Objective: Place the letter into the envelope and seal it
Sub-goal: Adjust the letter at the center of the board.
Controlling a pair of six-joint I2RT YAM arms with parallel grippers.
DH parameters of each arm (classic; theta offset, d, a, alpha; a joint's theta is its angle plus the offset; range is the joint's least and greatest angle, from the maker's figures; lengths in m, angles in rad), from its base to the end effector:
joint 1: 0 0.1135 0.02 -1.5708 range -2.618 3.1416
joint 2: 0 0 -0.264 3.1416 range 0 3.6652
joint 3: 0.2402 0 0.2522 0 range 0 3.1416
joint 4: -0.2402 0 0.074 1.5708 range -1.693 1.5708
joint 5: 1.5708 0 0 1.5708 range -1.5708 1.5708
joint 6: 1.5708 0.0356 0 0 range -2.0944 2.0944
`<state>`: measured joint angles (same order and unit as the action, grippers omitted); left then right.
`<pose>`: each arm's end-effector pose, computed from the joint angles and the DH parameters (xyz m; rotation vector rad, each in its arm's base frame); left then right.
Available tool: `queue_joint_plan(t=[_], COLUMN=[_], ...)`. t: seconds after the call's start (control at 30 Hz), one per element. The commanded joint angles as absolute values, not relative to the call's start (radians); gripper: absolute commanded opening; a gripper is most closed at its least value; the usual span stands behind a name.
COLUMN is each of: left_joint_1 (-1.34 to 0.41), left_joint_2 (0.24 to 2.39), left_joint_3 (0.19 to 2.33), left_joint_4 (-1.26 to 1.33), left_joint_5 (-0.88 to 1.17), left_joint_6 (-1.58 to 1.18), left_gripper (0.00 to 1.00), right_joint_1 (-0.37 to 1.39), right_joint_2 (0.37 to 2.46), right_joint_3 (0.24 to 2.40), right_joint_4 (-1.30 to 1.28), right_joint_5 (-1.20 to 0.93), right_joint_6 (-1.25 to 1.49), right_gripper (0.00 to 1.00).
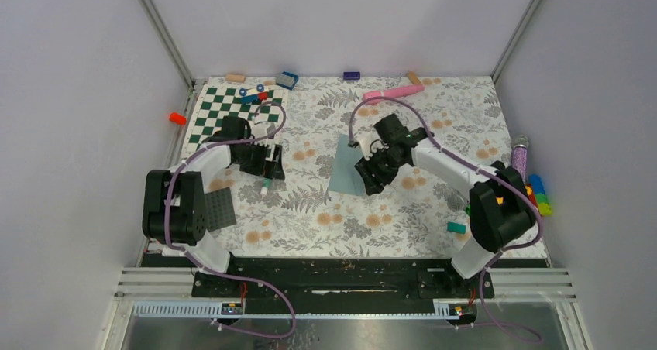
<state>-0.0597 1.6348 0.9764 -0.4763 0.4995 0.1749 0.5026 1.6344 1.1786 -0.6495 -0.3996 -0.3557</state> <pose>0.3102 -0.0356 0.1791 0.4523 2.5769 -0.6319 0.2835 0.1716 0.2276 -1.2182 2.3566 0.5812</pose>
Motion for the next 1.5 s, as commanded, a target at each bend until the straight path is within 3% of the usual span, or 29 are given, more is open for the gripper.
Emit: queue_joint_plan(t=[0.0,0.3,0.53,0.97,1.23,1.47], left_joint_1=[-0.055,-0.18,-0.35,-0.471,-0.524,-0.581], left_joint_2=[1.554,1.57,1.713,1.835,1.839,1.869], left_joint_3=[1.058,1.145,1.13,1.035,0.954,0.94], left_joint_4=[-0.462,-0.369,-0.224,-0.056,0.009,0.126], left_joint_5=[0.492,0.675,0.702,0.637,0.542,0.594], left_joint_6=[0.196,0.052,-0.169,-0.404,-0.459,-0.534], left_gripper=[0.99,0.99,0.99,0.99,0.99,0.99], right_joint_1=[0.6,0.568,0.343,0.114,0.071,0.067], right_joint_2=[1.663,1.622,1.434,1.201,1.144,1.128], right_joint_3=[1.184,1.188,1.155,1.068,1.04,1.031], right_joint_4=[-0.592,-0.578,-0.595,-0.53,-0.499,-0.484], right_joint_5=[-0.314,-0.219,-0.265,-0.306,-0.365,-0.393], right_joint_6=[-0.413,-0.4,-0.368,-0.332,-0.312,-0.301], right_gripper=[0.59,0.62,0.63,0.66,0.66,0.66])
